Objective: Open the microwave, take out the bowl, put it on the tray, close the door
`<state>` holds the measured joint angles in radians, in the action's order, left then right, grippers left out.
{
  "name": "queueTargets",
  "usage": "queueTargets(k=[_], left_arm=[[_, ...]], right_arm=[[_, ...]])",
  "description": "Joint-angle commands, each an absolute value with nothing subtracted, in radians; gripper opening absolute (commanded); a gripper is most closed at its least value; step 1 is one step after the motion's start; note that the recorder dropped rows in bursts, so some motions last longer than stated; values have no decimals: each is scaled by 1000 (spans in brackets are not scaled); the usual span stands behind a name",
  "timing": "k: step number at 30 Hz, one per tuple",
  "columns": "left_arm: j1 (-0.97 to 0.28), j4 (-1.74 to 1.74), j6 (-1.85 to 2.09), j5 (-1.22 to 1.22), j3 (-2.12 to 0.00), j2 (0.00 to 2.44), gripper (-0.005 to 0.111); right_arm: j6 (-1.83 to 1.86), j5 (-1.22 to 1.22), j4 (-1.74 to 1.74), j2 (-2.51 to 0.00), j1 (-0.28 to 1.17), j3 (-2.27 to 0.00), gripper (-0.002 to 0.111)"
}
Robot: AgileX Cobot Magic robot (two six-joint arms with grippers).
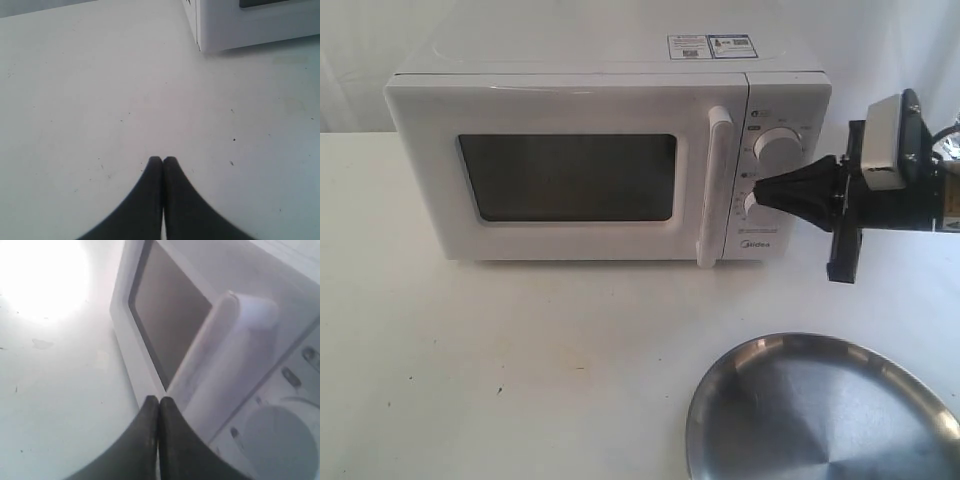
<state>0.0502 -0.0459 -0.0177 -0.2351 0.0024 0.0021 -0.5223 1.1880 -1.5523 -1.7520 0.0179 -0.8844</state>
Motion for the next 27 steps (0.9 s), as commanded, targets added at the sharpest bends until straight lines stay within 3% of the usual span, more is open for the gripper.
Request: queueTargets(k=[1,11,15,17,18,21,27], left_arm=[[46,-38,-22,-234,0,0,0],[46,-38,-22,-234,0,0,0],[46,-38,-22,-234,0,0,0],[46,-38,-22,-234,0,0,0],[46,-38,-22,-234,0,0,0],[46,-38,-22,-234,0,0,0],[46,-38,-22,-234,0,0,0]], right_arm=[[-519,1221,-1599,-1793,-12,-885,0],[-495,1221,-1290,-1878,35,-889,4],[-462,1120,-1274,-1878,126,-889,30],[-413,1110,-1258,-1878,189,-889,57],[-401,1091,-1244,-1878,204,-889,60],[-388,964,-1206,-1878,265,-900,57],[-371,992,-1202,-1882,333,-907,43]])
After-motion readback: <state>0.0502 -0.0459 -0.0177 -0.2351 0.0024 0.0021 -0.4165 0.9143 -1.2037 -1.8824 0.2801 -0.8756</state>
